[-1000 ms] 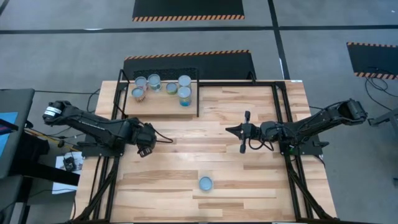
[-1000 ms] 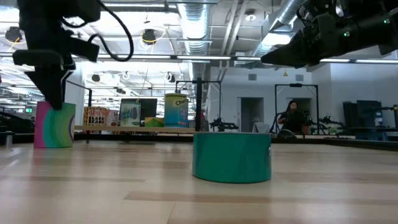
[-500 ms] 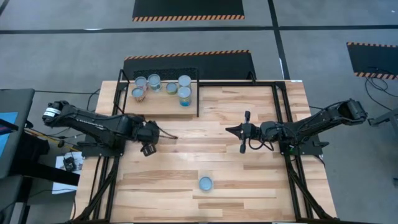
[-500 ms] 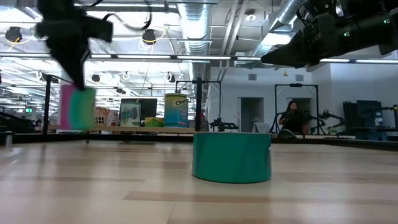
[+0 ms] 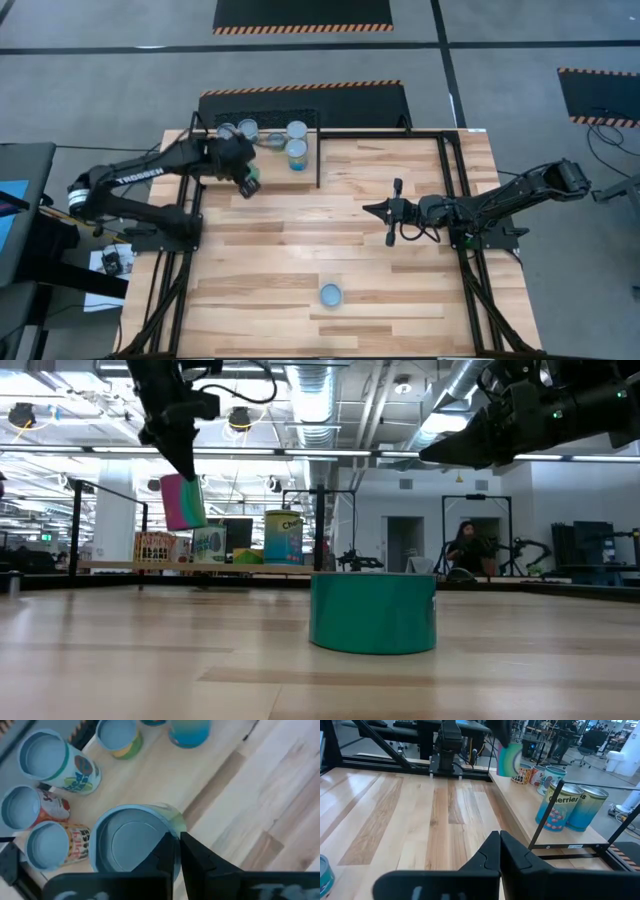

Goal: Pick and place cans onto a shelf
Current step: Put the canned green on the shelf

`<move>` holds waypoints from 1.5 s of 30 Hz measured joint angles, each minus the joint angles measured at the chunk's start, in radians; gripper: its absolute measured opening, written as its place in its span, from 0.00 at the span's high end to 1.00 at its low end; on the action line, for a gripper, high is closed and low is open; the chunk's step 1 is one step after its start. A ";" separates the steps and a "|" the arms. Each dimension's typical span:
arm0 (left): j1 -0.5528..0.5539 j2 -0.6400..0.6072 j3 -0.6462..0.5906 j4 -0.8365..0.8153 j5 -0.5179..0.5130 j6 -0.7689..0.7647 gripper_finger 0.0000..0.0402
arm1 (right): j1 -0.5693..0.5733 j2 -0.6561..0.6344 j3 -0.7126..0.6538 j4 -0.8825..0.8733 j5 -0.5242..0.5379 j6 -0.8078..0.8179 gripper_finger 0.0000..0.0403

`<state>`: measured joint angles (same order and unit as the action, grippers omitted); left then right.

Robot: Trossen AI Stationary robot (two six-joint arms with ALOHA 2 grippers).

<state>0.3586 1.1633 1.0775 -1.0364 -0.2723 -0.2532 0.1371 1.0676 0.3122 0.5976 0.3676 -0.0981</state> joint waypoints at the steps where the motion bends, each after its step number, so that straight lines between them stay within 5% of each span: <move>1: 0.043 0.000 0.000 0.008 0.031 0.028 1.00 | 0.000 0.000 0.000 -0.001 0.000 0.000 0.96; 11: 0.227 0.107 0.000 0.098 0.083 0.182 0.99 | -0.002 0.000 0.000 0.000 0.000 -0.006 0.96; 22: 0.300 0.223 0.000 0.162 0.068 0.223 0.99 | -0.002 0.000 0.000 -0.005 0.000 -0.007 0.96; 45: 0.345 0.230 0.000 0.228 0.106 0.235 0.90 | -0.002 0.000 0.000 -0.010 0.000 -0.006 0.96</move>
<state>0.7033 1.3937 1.0775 -0.8083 -0.1667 -0.0183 0.1349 1.0676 0.3122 0.5873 0.3676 -0.1040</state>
